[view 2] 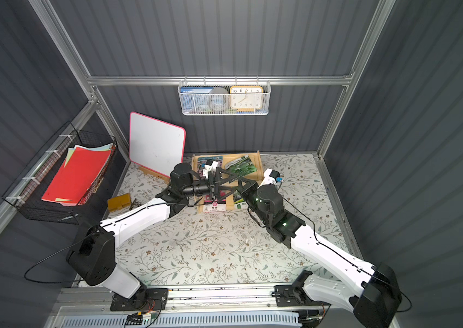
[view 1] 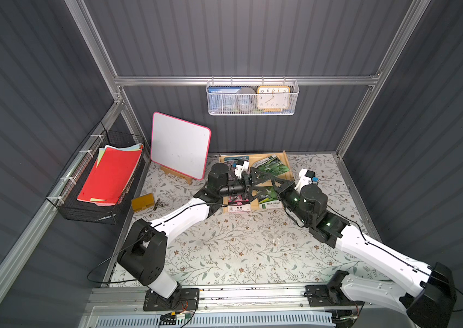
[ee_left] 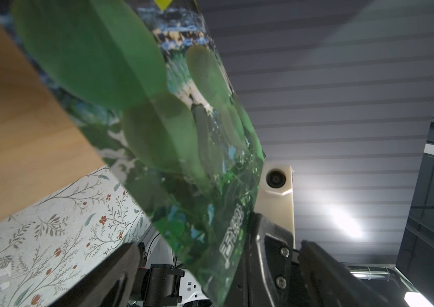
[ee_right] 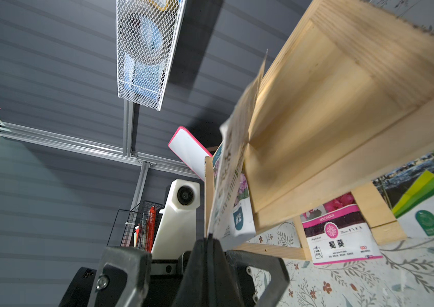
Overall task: Take the seed bag off the shelf
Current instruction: Pick up the seed packet from the shelf.
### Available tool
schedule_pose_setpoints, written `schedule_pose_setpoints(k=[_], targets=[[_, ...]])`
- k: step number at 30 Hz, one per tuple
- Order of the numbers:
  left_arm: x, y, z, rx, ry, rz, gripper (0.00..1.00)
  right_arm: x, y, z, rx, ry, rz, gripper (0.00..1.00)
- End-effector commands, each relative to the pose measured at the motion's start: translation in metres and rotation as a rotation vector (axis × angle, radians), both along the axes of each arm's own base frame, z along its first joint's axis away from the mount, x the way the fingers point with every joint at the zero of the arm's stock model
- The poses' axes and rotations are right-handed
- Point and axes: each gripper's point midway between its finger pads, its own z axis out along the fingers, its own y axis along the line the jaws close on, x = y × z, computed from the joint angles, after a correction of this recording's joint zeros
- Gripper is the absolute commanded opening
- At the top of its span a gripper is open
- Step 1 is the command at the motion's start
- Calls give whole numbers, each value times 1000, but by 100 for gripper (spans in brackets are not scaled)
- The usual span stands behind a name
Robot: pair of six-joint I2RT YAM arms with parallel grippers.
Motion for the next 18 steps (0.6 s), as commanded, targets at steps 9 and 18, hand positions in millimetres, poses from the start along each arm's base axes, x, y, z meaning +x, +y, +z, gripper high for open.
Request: schedule_pose_setpoints(k=[9,18], targets=[[15,-5,14,-69,-16,43,68,-6,-2,2,33,-14,7,0],[23,-9,12,-70,-21,57,51,-12,-9,-1,39,-10,-1,0]])
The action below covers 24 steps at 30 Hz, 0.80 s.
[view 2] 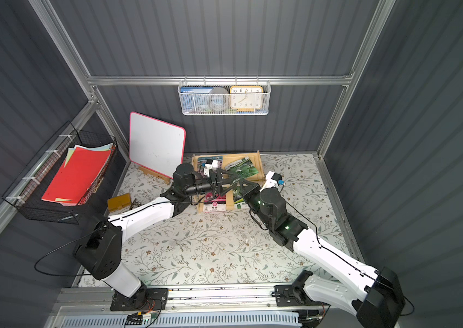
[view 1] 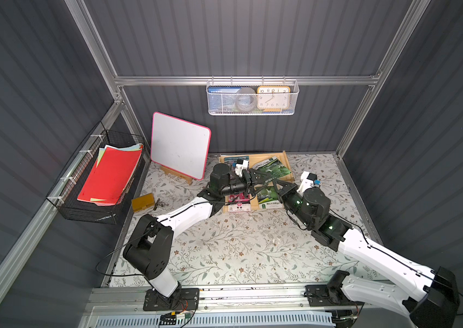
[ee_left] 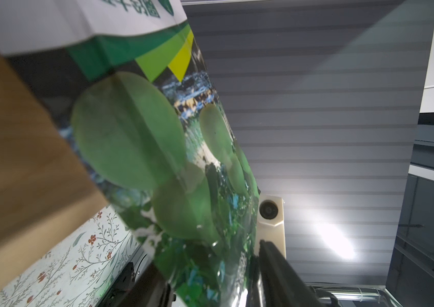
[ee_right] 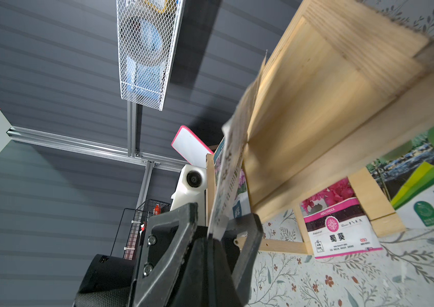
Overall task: Take the seed bag off the shelf
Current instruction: Pick up the seed packet from the shelf.
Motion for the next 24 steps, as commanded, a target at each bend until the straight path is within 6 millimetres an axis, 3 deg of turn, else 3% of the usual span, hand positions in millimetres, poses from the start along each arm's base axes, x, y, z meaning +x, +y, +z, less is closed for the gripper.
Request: schedule_pose_setpoints(k=[1,13,22,24], targets=[[4,-4,19,-33,-61,2,49,-4,-3,2,10,-9,-3,0],[13,-8,24,-40,-85,15,26,-9,-6,-6,11,5,0,0],[16,-10,25,-45,-96,9,1,-9,-8,-8,15,5,-8,0],[16,-10,27,-45,-99,10,0,-9,-10,-8,14,3,-12,0]])
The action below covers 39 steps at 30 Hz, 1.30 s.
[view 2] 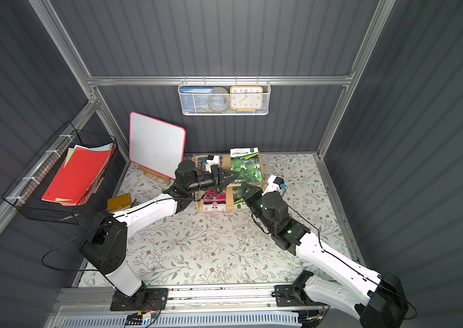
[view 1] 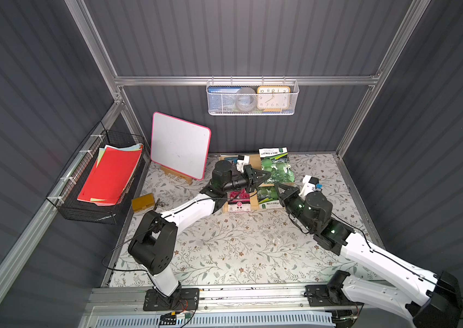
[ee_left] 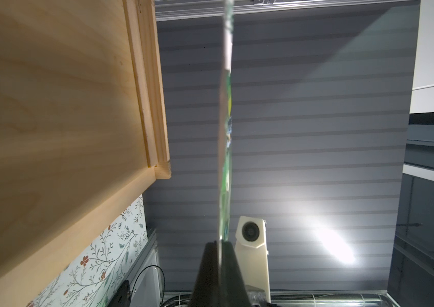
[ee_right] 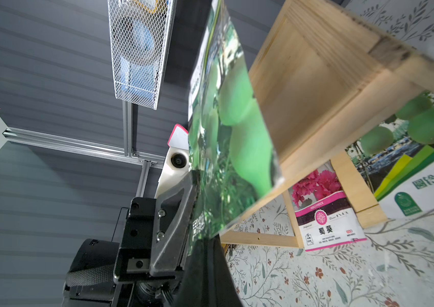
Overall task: Take the seed bag off the shelf
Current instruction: Pick up the seed packet from the shelf, then place the seed packet at the center of the board.
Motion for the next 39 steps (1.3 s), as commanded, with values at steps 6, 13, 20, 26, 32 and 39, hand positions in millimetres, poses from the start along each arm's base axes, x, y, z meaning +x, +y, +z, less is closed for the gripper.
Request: schedule_pose_setpoints(k=[6,13,20,26,32,39], targets=[[-1,-2,29,-7,-108,-7,0,-10,-21,10,-25,-37,-54,36],[-9,9,57,91,-224,32,0,-42,-58,34,-191,-70,-80,77],[-31,26,88,100,-315,54,0,-78,-102,43,-342,-69,-116,93],[-66,41,113,65,-389,33,0,-91,-99,50,-483,-97,5,94],[-105,51,103,76,-368,4,0,-87,-74,51,-534,-99,168,93],[-154,45,63,108,-270,-18,0,-78,-71,62,-555,-102,195,92]])
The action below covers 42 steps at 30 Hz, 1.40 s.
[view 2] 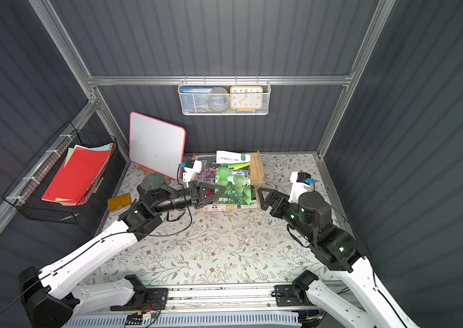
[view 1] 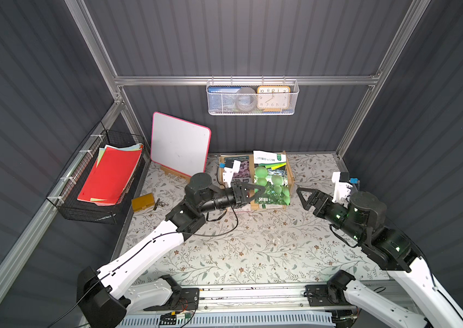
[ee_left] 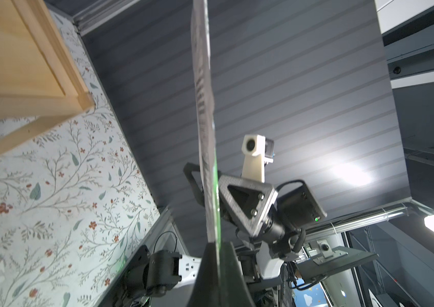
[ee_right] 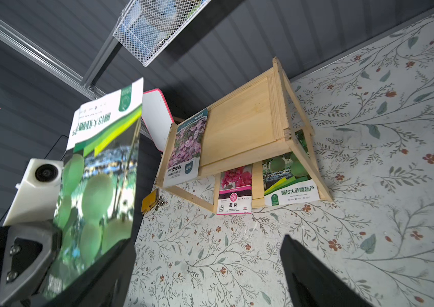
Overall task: Take the seed bag off the shelf
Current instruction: Place the seed packet at the center of the board.
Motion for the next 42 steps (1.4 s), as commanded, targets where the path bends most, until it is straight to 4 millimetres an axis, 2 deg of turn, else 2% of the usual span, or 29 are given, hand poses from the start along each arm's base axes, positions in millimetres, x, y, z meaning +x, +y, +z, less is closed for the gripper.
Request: schedule_pose_setpoints(k=[1,7,12,15,21,23,30,33,42], targets=[[-15,3,-18,26,45,27,0,-3,3,10,-19,-21,52,92],[-33,13,-80,72,169,76,0,3,-3,17,14,-24,23,92],[-32,25,-136,88,248,139,0,4,-11,21,13,-25,0,92],[-34,27,-161,90,269,142,0,5,-11,20,12,-10,7,91],[-36,29,-179,47,279,141,0,5,-8,15,22,4,24,91],[-31,32,-184,46,275,179,0,7,-7,13,21,8,26,91],[-35,38,-221,37,285,187,0,11,-4,11,31,9,33,91],[-37,36,-239,80,291,170,0,13,-2,11,34,10,37,91],[-40,26,-270,165,295,115,0,16,-1,5,42,18,40,91]])
